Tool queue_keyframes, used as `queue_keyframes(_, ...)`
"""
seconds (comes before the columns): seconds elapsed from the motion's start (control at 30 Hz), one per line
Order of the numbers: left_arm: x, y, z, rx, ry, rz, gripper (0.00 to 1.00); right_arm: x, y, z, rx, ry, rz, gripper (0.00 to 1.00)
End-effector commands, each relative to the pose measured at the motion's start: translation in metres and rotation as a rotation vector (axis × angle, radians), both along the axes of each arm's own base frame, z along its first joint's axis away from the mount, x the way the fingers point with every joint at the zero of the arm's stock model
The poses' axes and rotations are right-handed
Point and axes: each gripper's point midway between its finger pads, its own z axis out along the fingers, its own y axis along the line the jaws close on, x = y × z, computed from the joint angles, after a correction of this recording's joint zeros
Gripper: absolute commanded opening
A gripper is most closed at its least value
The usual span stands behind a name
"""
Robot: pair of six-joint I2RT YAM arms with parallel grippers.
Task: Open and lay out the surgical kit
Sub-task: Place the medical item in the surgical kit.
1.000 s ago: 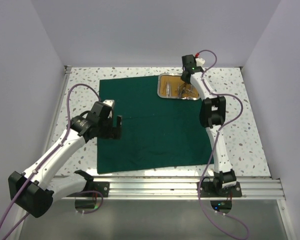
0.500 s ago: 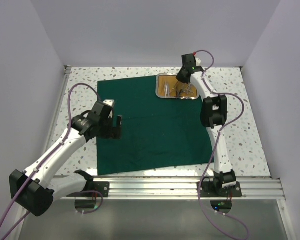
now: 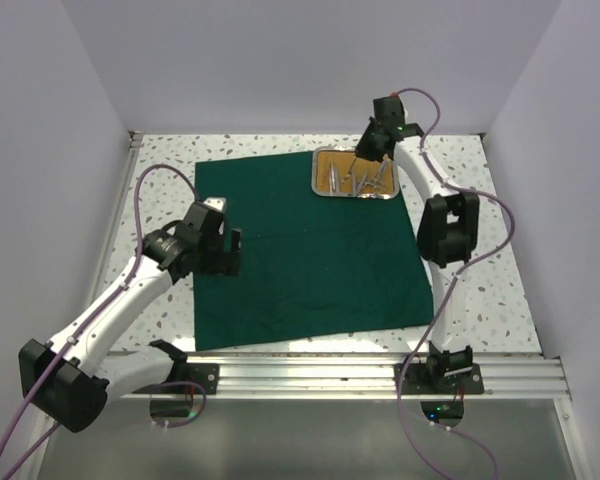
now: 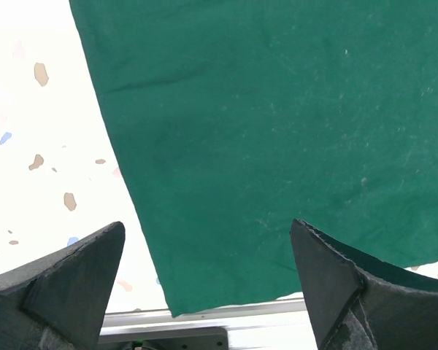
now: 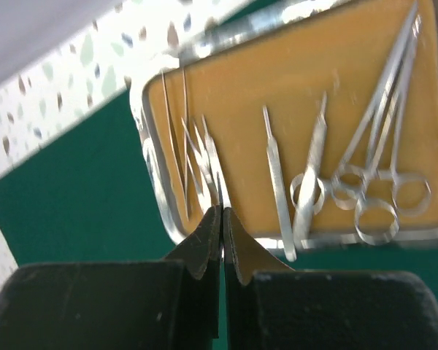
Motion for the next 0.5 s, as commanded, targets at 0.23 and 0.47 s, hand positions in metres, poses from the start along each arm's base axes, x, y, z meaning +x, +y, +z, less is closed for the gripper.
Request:
queue_keyframes(0.23,0.059,-0.04,0.053,-0.146,-0.163,0.032,1.0,-0.19,-0.028,0.053,-0.1,0.126,0.267,0.0)
queue_keyframes(0.47,0.113,-0.071,0.071,-0.173,-0.215,0.016,0.99,-0.295,-0.045,-0.003,-0.152,0.275,0.373,0.0)
